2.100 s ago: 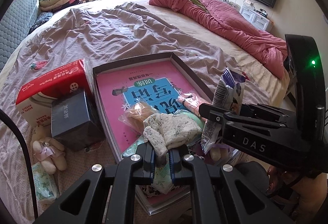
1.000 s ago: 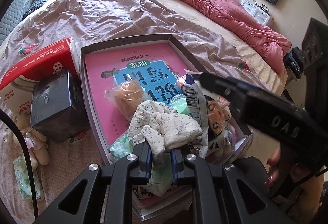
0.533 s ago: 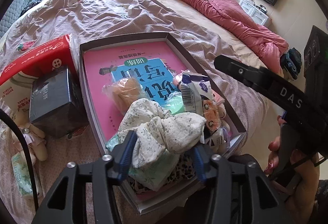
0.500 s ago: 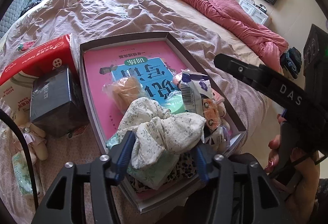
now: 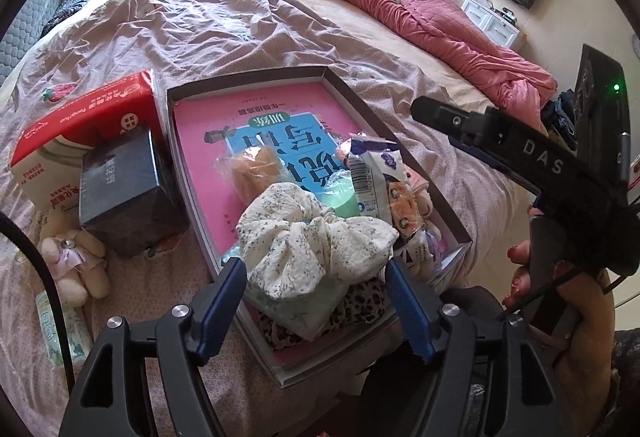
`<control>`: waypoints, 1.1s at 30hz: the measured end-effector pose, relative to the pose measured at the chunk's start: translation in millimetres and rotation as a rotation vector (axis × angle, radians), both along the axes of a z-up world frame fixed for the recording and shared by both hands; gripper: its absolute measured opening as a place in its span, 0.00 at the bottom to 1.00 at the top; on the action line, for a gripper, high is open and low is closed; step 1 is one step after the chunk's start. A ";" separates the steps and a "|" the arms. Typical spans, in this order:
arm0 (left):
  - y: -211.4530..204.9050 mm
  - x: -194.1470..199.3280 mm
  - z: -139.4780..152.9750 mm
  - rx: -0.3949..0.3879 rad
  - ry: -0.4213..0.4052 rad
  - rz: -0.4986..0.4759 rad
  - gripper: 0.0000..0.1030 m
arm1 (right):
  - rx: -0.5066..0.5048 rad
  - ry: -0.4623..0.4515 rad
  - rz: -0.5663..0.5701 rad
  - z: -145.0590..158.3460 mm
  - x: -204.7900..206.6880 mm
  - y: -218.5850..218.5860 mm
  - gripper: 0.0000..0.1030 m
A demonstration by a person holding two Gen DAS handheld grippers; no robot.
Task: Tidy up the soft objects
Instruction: 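Withdraw both open tools from the tray toward the wipe packet and teddy bear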
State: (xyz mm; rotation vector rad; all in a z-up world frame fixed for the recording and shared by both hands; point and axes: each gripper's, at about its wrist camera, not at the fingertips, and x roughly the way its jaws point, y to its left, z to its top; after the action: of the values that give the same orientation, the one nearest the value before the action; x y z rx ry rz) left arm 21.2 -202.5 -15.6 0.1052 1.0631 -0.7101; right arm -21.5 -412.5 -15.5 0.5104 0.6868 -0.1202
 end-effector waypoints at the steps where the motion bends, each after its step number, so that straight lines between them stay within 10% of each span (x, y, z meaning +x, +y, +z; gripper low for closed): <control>1: 1.2 -0.1 1.9 -0.005 0.000 0.002 0.71 | -0.001 0.002 -0.001 0.2 0.1 0.3 0.71; 33: 107.3 4.8 46.2 -0.092 -0.063 0.243 0.76 | -0.114 -0.098 0.158 49.4 0.2 70.1 0.73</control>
State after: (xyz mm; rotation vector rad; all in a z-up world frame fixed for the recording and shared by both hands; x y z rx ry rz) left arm 26.0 -95.2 30.6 -0.0797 0.9617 -0.5315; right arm -21.3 -342.4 33.8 0.3491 0.6184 0.0141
